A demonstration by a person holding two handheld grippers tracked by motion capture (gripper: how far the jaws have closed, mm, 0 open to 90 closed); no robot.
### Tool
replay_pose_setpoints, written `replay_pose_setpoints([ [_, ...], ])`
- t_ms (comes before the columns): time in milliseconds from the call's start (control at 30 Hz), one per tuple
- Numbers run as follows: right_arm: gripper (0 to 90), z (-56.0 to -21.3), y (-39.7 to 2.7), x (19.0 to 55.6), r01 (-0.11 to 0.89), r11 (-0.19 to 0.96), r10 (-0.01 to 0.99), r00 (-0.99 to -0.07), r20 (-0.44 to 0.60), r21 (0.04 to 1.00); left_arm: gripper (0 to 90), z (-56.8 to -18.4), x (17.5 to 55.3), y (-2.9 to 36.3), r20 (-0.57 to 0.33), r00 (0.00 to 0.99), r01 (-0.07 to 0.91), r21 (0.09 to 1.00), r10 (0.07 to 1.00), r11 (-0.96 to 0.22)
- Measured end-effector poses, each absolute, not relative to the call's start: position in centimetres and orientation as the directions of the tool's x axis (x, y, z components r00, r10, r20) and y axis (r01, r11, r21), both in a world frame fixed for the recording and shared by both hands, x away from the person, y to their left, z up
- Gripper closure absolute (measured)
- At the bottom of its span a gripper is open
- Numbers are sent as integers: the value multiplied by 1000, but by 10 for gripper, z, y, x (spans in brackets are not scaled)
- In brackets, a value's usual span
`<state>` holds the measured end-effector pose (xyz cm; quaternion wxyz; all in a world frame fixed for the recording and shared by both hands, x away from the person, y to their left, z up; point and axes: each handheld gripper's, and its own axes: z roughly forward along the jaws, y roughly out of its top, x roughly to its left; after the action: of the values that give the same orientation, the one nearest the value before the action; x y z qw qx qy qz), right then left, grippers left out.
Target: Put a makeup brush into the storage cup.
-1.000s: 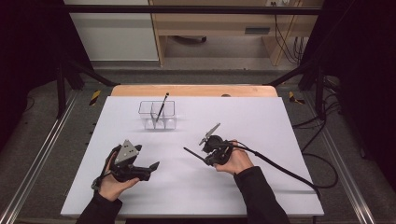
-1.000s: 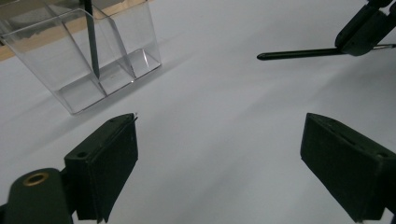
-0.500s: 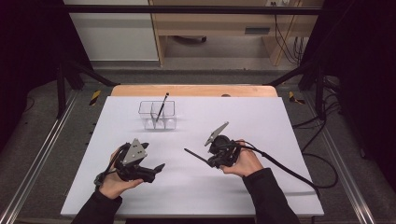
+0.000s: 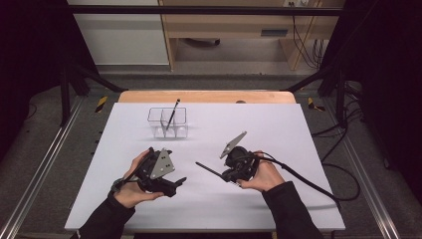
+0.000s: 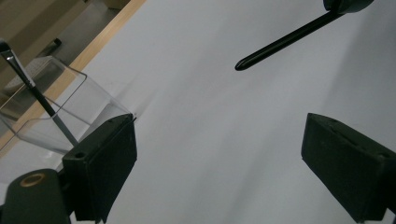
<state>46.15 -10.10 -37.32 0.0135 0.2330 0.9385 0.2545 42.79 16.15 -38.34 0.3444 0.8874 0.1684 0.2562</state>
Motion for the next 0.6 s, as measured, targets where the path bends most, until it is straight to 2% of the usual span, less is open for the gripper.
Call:
replay_pose_setpoints([
  [600, 844, -372, -101, 457, 416, 759, 417, -901, 117, 501, 102, -381, 426, 129, 458, 827, -2, 584, 328, -812],
])
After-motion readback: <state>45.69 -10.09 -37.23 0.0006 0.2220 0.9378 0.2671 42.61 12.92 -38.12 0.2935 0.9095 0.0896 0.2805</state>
